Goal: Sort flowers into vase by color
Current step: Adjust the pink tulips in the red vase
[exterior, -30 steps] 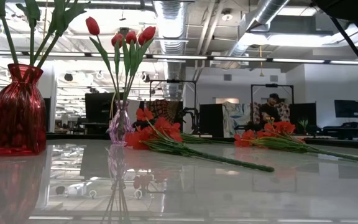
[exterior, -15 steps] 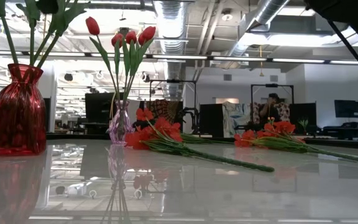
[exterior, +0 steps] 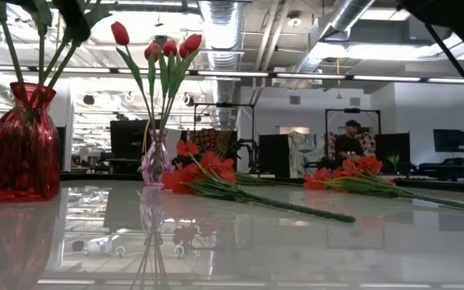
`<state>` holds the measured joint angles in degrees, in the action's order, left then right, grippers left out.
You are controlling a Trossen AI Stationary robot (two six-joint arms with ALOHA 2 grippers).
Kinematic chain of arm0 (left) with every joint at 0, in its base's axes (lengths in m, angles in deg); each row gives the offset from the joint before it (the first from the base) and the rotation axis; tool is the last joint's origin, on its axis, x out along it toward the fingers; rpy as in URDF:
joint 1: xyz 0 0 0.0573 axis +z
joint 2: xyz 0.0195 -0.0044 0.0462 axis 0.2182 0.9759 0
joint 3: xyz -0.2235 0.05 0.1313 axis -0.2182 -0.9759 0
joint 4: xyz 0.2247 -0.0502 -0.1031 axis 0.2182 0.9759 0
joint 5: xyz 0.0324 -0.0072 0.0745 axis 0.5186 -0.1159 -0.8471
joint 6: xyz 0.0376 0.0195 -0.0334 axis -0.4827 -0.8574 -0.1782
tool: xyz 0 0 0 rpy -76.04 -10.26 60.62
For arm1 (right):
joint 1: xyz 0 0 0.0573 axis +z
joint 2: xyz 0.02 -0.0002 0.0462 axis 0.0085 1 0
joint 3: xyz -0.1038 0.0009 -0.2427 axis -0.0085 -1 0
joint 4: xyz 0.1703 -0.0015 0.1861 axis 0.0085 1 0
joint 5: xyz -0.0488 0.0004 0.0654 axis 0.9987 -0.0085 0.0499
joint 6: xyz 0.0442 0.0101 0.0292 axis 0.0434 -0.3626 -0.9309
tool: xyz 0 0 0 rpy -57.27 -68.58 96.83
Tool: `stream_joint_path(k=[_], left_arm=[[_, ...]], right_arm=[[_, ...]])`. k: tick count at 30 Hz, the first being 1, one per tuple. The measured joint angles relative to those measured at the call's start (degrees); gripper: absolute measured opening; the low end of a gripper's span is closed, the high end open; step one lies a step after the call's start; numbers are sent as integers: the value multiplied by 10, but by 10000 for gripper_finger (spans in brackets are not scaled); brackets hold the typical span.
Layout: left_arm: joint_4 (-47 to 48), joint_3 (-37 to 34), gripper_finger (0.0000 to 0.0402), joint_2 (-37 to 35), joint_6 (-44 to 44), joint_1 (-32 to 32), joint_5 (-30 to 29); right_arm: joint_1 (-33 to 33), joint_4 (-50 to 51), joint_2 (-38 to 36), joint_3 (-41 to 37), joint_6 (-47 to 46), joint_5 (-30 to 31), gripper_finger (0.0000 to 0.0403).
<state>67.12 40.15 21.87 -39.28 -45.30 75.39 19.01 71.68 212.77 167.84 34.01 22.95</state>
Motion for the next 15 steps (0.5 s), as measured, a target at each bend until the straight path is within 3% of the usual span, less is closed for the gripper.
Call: stream_joint_path(k=[7,15], left_arm=[[45,4,181,1,15,7,-13],[51,4,180,1,-47,6,-115]], right_arm=[[3,54,-21,0,-45,-16,60],[1,52,-21,-2,-95,-33,58]])
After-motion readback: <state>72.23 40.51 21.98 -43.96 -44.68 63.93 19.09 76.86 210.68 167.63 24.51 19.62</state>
